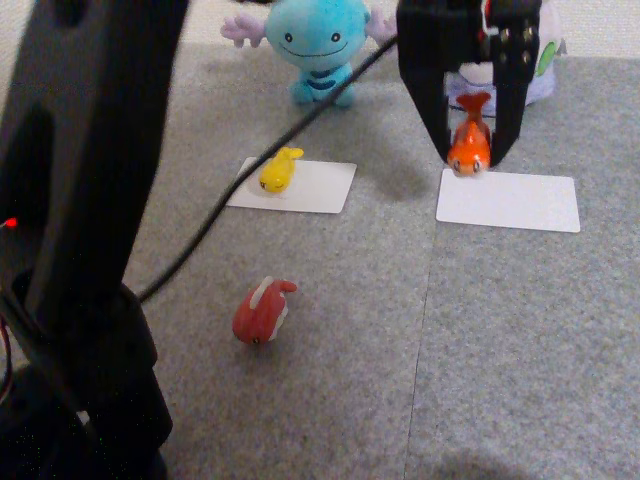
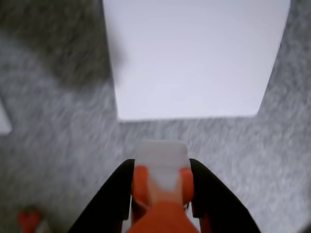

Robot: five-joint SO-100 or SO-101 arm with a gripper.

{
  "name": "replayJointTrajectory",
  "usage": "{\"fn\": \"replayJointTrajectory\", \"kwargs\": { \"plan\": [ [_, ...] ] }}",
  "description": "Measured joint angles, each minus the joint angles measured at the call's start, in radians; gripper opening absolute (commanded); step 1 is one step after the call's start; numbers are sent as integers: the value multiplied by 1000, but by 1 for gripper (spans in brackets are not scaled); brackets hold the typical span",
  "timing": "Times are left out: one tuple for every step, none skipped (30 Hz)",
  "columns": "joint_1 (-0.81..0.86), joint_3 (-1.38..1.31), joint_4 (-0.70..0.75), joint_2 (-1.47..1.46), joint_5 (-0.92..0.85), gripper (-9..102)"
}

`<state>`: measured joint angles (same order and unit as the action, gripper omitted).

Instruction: Wooper wants to eat egg sudhi, and Goomy wants to eat shrimp sushi

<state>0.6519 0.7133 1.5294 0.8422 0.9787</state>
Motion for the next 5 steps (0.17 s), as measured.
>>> {"fn": "replayJointTrajectory", "kwargs": {
  "plan": [
    [0, -37, -9, -40, 3, 9],
    [0, -54, -15, -60, 3, 9],
    [0, -77, -25, -87, 3, 9],
    [0, -98, -35, -114, 3, 9],
    [0, -118, -46, -138, 3, 9]
  ]
}}
